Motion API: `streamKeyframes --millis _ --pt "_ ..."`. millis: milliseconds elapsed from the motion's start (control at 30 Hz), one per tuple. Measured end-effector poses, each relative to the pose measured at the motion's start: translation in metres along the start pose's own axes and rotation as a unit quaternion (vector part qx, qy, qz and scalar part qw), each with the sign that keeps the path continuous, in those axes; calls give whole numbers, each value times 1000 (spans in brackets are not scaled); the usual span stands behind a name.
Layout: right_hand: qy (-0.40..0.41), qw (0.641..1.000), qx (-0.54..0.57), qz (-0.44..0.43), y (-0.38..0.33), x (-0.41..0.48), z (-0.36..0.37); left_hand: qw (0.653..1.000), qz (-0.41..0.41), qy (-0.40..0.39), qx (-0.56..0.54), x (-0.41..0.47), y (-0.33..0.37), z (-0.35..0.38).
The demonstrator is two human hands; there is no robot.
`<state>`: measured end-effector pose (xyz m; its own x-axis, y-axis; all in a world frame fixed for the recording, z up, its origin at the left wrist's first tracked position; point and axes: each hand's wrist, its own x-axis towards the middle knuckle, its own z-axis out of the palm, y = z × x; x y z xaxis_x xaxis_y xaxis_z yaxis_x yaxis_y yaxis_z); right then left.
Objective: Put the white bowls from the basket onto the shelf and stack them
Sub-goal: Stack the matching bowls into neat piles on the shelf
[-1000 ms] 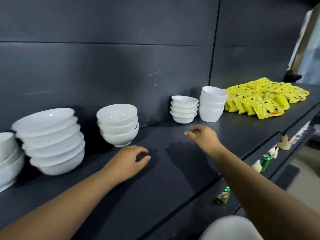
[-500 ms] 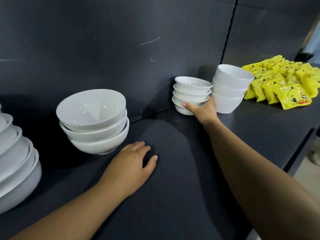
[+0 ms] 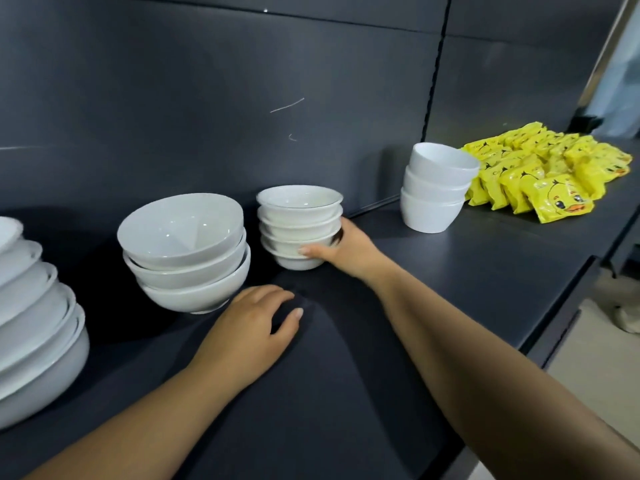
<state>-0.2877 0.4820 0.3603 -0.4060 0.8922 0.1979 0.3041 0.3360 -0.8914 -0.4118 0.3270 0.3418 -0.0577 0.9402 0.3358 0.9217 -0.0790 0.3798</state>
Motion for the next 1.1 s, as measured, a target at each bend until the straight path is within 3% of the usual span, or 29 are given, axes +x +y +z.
streamKeyframes --millis 233,267,333,400,467,567,667,833,1100 --pt "-60 998 30 19 -1 -3 -3 1000 -13 -21 -8 11 -1 2" --pt "-27 997 73 28 -3 -5 -12 1000 -10 -22 -8 15 0 2" --pt "128 981 143 39 -5 -5 -41 1000 -19 -11 -15 26 2 4" --pt "317 944 94 23 6 0 -76 999 -38 1 -25 35 2 8" --pt "401 915 -13 34 24 8 -105 999 -41 -6 -22 40 3 13" --pt "371 924 -9 90 57 27 -127 999 -45 -11 -23 42 0 18" --pt "328 940 70 69 75 39 -134 998 -50 3 -30 42 0 16" --pt "312 948 56 41 81 54 -130 998 -53 12 -15 42 -2 20" --pt "121 989 85 2 58 63 -74 998 -59 5 -28 41 2 16"
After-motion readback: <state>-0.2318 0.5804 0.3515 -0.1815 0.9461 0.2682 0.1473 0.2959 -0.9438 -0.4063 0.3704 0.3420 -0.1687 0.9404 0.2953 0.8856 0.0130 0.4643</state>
